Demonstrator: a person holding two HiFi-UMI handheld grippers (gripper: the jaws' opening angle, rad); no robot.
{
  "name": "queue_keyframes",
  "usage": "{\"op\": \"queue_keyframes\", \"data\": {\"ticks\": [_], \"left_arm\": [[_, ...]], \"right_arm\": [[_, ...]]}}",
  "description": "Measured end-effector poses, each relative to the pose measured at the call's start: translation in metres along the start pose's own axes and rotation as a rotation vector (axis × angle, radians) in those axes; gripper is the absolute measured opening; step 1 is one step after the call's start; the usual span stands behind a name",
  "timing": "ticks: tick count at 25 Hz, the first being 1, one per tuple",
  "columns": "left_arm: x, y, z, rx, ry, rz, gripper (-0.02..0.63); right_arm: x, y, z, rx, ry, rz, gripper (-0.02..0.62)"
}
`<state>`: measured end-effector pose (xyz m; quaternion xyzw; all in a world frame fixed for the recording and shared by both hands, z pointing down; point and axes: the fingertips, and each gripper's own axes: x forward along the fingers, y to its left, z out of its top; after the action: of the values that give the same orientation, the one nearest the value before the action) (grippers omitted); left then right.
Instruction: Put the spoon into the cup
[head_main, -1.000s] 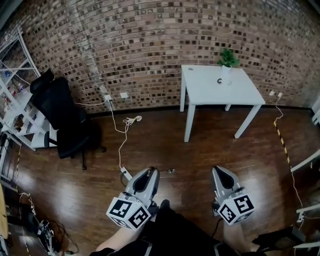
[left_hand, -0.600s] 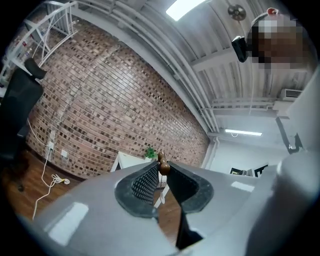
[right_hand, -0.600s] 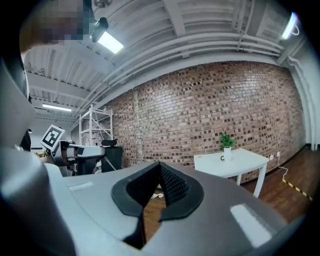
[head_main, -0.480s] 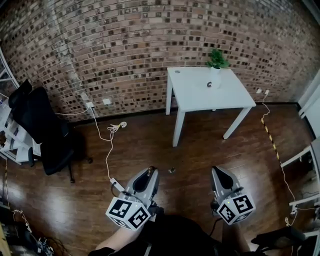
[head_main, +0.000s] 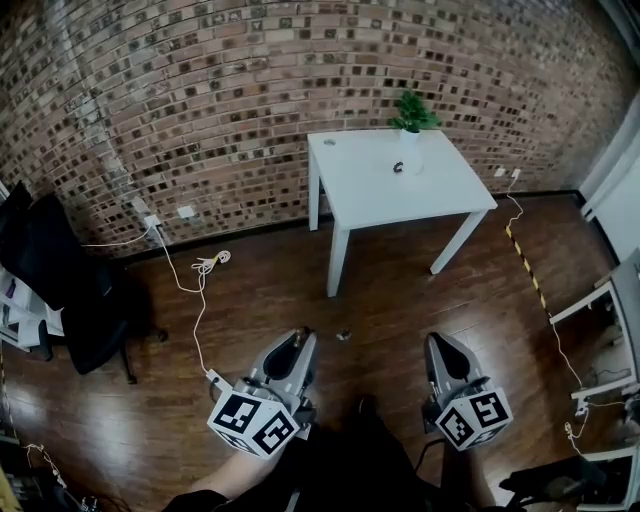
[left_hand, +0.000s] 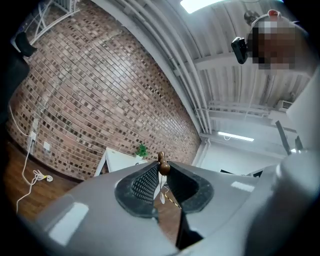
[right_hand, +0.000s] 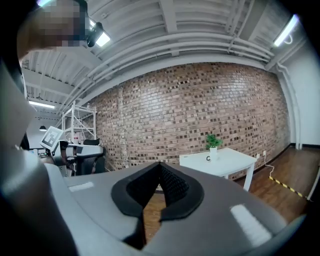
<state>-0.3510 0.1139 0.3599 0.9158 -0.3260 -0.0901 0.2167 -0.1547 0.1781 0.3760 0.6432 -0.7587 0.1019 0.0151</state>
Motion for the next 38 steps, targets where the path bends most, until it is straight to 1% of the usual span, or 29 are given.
{"op": "queue_keyframes", "data": {"ticks": [3,7,11,15,20,23,26,30,35,38], "left_arm": [[0.027,-0.001,-0.005,0.005,0.009,-0.003,0.043],[0.067,-0.005,-0.008,0.016,0.014,0.011,0.043],[0.113,-0.017,-0.009,0.025,-0.001,0.037,0.043],[0.161,-0.026,-0.006,0.033,-0.020,0.066,0.043],[0.213,-0.035,-0.013,0.035,-0.022,0.102,0.043],[0.241,-0.043,-0.014,0.064,-0.009,0.106,0.043],[0.261,-0.043,-0.014,0.087,0.010,0.120,0.043],[0.284,-0.040,-0.018,0.090,0.027,0.129,0.043],[0.326,-0.035,-0.018,0.090,0.051,0.093,0.043],[0.351,-0.023,-0.014,0.089,0.045,0.071,0.043]], "right_arm": [[0.013,-0.027,-0.001,0.004,-0.003,-0.002,0.006],[0.033,-0.065,0.006,0.000,-0.022,0.016,0.006],[0.046,-0.115,0.025,-0.002,-0.040,0.036,0.006],[0.062,-0.159,0.045,-0.026,-0.057,0.063,0.006],[0.080,-0.211,0.054,-0.021,-0.061,0.088,0.006],[0.088,-0.239,0.060,-0.016,-0.066,0.108,0.006],[0.099,-0.258,0.059,-0.004,-0.073,0.112,0.006],[0.110,-0.280,0.058,0.030,-0.088,0.105,0.006],[0.130,-0.306,0.056,0.065,-0.080,0.065,0.006],[0.151,-0.316,0.059,0.052,-0.071,0.054,0.006]]}}
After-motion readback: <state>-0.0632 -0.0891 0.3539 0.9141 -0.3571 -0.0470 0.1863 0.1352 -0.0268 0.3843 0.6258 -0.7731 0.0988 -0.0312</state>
